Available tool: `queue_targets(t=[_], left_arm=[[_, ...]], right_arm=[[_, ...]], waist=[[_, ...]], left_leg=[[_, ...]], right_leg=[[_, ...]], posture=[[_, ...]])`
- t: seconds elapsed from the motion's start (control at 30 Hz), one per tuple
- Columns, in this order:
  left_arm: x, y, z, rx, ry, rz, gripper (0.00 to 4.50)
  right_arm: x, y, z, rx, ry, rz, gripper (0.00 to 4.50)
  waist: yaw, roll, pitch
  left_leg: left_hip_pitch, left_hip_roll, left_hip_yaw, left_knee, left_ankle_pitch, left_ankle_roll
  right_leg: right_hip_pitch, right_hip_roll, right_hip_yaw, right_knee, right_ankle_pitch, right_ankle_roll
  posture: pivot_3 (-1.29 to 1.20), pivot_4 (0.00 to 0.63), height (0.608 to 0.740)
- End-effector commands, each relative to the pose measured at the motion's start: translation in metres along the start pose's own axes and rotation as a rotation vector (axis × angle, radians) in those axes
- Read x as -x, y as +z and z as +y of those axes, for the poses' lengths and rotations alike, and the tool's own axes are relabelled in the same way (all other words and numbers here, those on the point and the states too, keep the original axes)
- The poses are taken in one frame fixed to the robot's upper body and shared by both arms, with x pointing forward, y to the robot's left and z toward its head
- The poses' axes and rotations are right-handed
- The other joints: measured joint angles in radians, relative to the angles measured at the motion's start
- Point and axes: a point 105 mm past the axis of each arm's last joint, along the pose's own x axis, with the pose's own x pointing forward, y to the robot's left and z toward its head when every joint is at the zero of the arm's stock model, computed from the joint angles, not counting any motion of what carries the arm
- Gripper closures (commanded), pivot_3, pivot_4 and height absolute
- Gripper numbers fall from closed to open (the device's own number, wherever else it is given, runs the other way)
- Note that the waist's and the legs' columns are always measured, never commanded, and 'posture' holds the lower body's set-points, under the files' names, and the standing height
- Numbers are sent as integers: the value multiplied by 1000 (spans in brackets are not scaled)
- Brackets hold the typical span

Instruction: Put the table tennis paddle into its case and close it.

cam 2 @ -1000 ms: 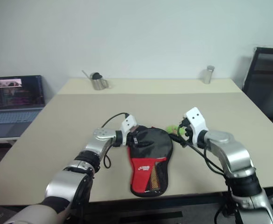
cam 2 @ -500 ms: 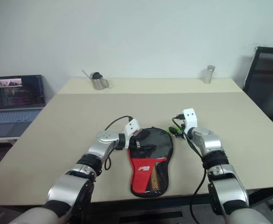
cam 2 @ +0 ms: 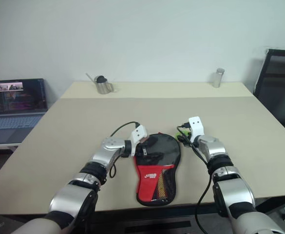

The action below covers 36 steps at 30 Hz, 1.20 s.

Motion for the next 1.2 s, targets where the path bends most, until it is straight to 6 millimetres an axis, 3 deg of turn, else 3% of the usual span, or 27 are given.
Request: queue_targets(t=[0.03,0.2,0.3,0.57,0.93,1.2], left_arm=[[-4,15,-1,-55,-28,-34,0],[-9,20,-6,-52,-74,-42,0],[-14,13,-13,-58,-106,-12,0],[-15,-23,-22,-41,-105,109,0],[-16,-34,-29,-31,-120,133,0],[-19,-42,-38,-17,-150,159,0]], right_arm=[[1,5,-1,14,-6,-9,2255],[0,4,1,11,-4,-8,3796],[-1,3,3,11,-1,-6,4481],[-2,5,9,11,14,-16,4481],[22,33,-5,73,22,-78,4481],[48,27,-7,128,23,-57,4481]], waist=[[0,0,0],[0,0,0],[0,0,0],[0,1,-1],[1,5,-4],[7,9,-7]], left_leg=[[0,0,0,0,0,0],[3,0,0,0,0,0],[5,0,0,0,0,0],[7,1,0,0,0,0],[7,1,0,0,0,0],[7,1,-1,0,0,0]], right_leg=[[0,0,0,0,0,0],[2,0,0,0,0,0],[4,0,0,0,0,1],[6,0,0,0,-2,2],[7,-1,0,0,-3,5],[8,-1,0,-1,-3,5]], posture=[[0,150,740],[0,150,740],[0,150,740],[0,150,740],[0,150,740],[0,150,740]])
